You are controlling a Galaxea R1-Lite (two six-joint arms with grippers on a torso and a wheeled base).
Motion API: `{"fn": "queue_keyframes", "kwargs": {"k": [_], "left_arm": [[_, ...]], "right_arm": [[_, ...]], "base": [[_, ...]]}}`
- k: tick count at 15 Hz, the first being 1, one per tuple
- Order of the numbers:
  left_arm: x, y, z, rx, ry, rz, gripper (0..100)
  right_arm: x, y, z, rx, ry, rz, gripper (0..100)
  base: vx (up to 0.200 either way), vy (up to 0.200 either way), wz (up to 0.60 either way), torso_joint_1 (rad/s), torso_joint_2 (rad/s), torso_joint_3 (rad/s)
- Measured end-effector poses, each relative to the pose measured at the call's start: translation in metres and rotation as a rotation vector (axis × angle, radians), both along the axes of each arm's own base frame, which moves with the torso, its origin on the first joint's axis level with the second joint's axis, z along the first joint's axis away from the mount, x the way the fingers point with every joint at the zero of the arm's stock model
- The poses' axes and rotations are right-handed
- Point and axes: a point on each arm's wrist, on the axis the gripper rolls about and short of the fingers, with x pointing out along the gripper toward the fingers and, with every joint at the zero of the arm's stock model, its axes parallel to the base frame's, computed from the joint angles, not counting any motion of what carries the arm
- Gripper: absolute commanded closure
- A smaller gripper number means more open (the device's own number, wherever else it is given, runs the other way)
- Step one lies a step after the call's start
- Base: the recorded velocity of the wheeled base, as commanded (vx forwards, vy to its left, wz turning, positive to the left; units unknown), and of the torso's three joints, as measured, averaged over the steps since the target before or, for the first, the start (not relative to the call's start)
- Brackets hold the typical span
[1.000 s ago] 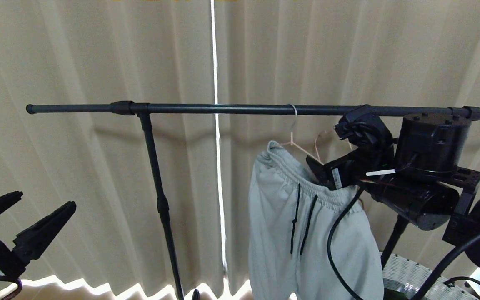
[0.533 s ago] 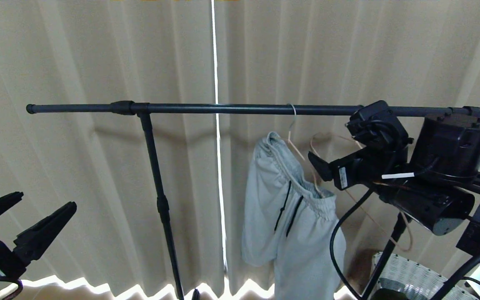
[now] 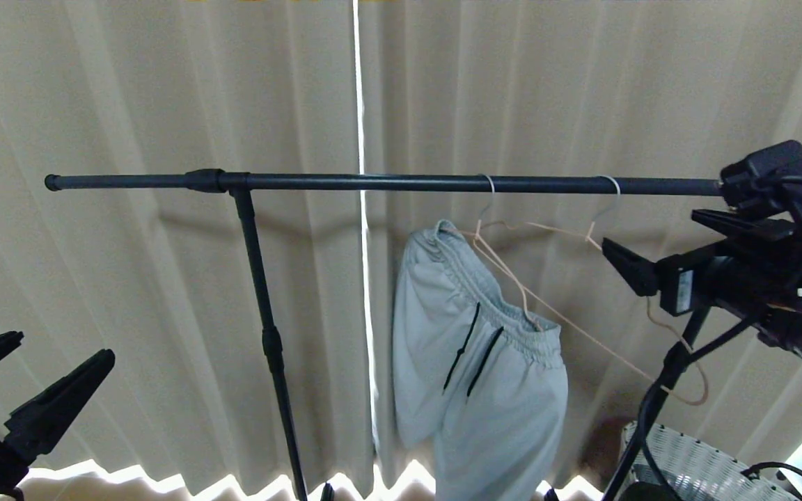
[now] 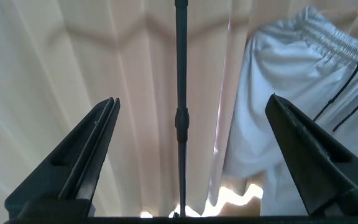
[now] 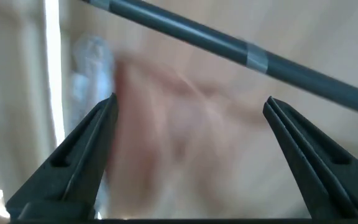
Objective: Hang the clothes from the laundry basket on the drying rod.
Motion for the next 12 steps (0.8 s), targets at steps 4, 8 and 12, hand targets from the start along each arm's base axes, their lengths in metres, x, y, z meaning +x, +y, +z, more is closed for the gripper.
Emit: {"fn": "queue_keyframes", "kwargs": {"k": [4,8,12], "left_arm": [[-0.004,0.006,0.004,0.002,-0.029,0.068,0],[0.0,0.008,0.007,0.003,-0.029,0.088,0],[0.005,0.009,0.004,0.003,0.004,0.09,0]], "right_arm": [[-0.034,-0.029,-0.006,0.027,0.108,-0.076,0],[-0.058,-0.041,-0.02,0.089,0.184,-0.05,0],[-0.065,-0.047,-0.035,0.102,0.191,-0.064,0]], "base": [[0.0,0.0,0.0,0.0,0.0,0.0],[0.0,0.0,0.0,0.0,0.0,0.0],[0.0,0.0,0.0,0.0,0.0,0.0]]}}
